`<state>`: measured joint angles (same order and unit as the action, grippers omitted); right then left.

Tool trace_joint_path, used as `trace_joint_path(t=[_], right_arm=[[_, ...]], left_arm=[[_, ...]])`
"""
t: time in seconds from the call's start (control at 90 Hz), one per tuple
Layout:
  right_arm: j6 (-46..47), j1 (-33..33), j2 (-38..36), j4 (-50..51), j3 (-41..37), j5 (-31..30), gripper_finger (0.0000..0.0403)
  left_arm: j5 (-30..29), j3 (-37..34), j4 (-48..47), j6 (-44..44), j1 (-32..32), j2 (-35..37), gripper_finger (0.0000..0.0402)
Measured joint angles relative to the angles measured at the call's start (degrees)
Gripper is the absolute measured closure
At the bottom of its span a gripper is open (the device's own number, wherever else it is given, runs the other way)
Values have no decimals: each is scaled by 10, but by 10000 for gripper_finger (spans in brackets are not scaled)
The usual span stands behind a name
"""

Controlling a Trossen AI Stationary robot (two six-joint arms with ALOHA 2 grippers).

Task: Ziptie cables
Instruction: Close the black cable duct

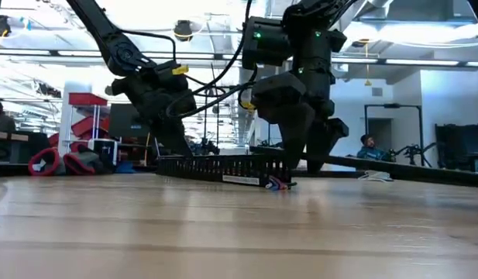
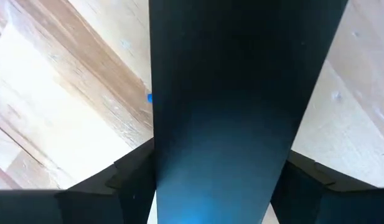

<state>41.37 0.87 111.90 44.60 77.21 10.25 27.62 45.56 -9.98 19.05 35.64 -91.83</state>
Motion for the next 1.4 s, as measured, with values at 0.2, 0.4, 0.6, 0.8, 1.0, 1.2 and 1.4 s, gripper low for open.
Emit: trace_joint_path(t=[0.2,0.4,0.6,0.8,1.0,1.2,1.4], right_arm=[[-12,2,0,0,0,0,153],[-15,8,0,0,0,4,153],[-15,12,0,-1,0,5,153],[-15,12,0,-7,0,8,152],[-15,10,0,-10,0,8,152],[-13,10,0,-11,0,8,151],[-14,10,0,-9,0,5,151]], left_arm=[[0,0,0,0,0,0,401],[0,0,0,0,0,0,402],[0,0,-1,0,0,0,401],[0,0,-12,7,0,0,402],[0,0,-12,7,0,0,402],[1,0,-14,7,0,0,401],[2,0,-21,13,0,0,402]])
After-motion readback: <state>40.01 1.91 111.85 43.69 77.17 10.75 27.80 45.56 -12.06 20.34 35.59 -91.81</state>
